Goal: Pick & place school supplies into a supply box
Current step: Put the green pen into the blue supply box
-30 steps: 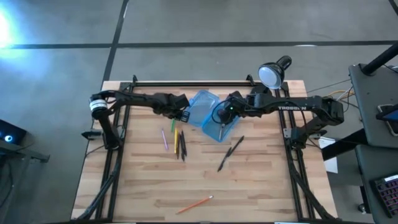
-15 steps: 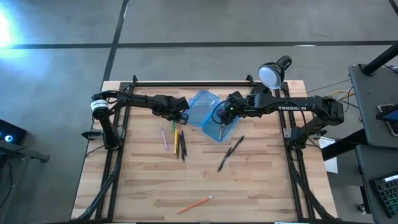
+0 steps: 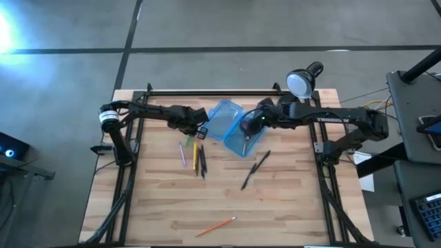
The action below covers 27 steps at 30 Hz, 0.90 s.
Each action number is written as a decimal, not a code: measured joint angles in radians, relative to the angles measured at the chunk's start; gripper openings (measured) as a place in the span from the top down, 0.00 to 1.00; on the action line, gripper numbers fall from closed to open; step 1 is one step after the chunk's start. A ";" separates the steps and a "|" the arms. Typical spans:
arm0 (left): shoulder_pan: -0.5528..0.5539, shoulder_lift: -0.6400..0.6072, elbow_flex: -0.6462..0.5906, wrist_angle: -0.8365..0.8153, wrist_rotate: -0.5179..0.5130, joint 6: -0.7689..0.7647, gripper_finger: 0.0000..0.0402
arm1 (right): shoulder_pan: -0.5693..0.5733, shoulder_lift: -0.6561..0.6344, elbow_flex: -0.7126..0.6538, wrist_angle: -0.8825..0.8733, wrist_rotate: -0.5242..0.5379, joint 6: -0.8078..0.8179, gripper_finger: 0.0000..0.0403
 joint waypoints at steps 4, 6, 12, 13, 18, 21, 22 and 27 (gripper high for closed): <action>-0.027 -0.076 -0.008 -0.093 -0.042 -0.003 0.95 | 0.005 -0.065 0.000 -0.017 0.037 0.030 0.43; -0.044 -0.142 0.005 -0.107 -0.057 -0.022 0.96 | 0.006 -0.094 -0.001 -0.036 0.056 0.045 0.43; -0.113 -0.337 0.004 -0.049 -0.055 -0.097 0.96 | 0.016 -0.169 -0.007 -0.083 0.115 0.048 0.43; -0.123 -0.362 0.006 -0.006 -0.051 -0.098 0.96 | 0.017 -0.182 -0.008 -0.082 0.117 0.047 0.43; -0.134 -0.347 0.046 0.277 0.007 -0.098 0.96 | 0.038 -0.235 -0.013 -0.083 0.150 0.044 0.43; -0.134 -0.251 0.128 0.332 0.022 -0.064 0.97 | 0.063 -0.265 -0.017 -0.087 0.182 0.047 0.43; -0.134 -0.214 0.163 0.333 0.029 -0.046 0.97 | 0.071 -0.274 -0.017 -0.089 0.189 0.051 0.43; -0.143 0.010 0.393 0.304 0.078 0.068 1.00 | 0.116 -0.297 -0.019 -0.148 0.205 0.117 0.43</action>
